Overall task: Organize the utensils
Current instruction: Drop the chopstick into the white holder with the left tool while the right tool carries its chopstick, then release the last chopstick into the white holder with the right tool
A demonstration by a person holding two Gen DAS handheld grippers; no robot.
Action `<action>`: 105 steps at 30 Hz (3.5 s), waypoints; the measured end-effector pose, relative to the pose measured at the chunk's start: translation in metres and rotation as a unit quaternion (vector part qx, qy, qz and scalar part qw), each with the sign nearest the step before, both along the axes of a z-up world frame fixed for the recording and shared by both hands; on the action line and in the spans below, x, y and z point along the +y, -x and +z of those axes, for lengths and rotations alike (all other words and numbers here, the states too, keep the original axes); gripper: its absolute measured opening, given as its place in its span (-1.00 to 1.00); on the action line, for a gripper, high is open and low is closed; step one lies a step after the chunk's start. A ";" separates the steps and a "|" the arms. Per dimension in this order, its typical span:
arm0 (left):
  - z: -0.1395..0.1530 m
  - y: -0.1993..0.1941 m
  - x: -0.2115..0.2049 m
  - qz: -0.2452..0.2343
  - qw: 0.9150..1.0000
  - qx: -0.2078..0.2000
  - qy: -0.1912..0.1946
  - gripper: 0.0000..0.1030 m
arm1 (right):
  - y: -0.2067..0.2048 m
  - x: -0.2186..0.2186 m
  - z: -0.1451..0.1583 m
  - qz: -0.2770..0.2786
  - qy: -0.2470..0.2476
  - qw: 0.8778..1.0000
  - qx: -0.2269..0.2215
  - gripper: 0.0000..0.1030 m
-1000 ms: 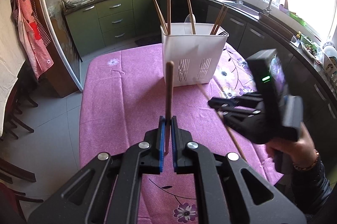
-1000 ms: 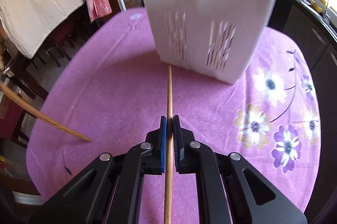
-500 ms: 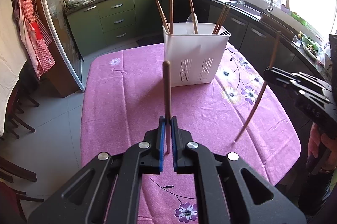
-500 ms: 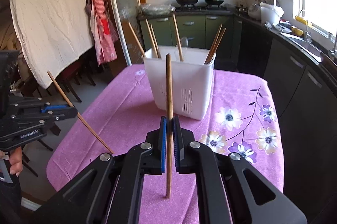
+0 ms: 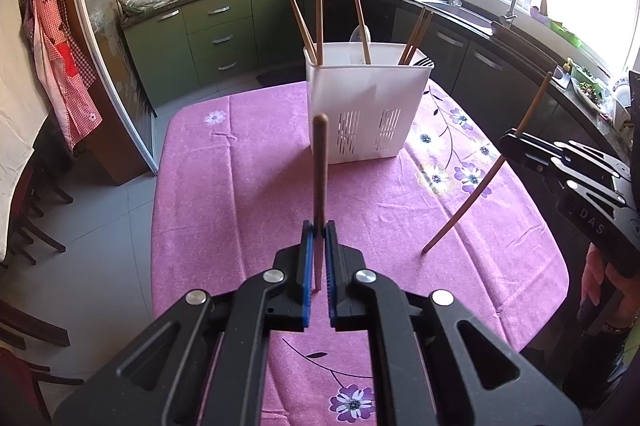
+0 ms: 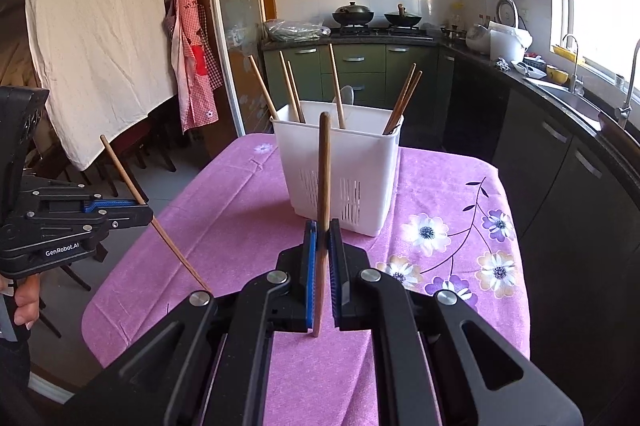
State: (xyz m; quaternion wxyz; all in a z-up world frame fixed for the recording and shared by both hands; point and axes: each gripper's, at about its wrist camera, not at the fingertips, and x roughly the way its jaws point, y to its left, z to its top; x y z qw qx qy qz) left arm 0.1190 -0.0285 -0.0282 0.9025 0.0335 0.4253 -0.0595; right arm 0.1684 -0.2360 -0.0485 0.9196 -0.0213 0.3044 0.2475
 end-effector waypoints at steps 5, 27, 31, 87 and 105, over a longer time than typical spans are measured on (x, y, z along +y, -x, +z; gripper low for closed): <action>0.021 -0.005 -0.007 -0.013 1.000 -0.009 0.005 -0.89 | 0.000 -0.002 -0.001 0.001 -0.002 1.000 0.002 -0.87; 0.175 -0.090 -0.052 -0.034 0.989 -0.143 0.005 -0.89 | -0.009 -0.011 -0.003 0.012 -0.021 1.000 0.010 -0.87; 0.174 -0.118 -0.056 -0.029 0.989 -0.143 0.005 -0.89 | -0.012 -0.011 -0.005 0.017 -0.022 0.999 0.015 -0.86; 0.025 0.028 0.019 0.066 0.980 -0.180 0.054 0.87 | -0.156 0.031 0.070 -0.045 -0.036 0.998 -0.031 -0.86; 0.012 0.040 0.007 0.048 0.984 -0.163 0.045 0.87 | -0.008 -0.025 0.024 -0.060 -0.058 0.994 -0.074 -0.24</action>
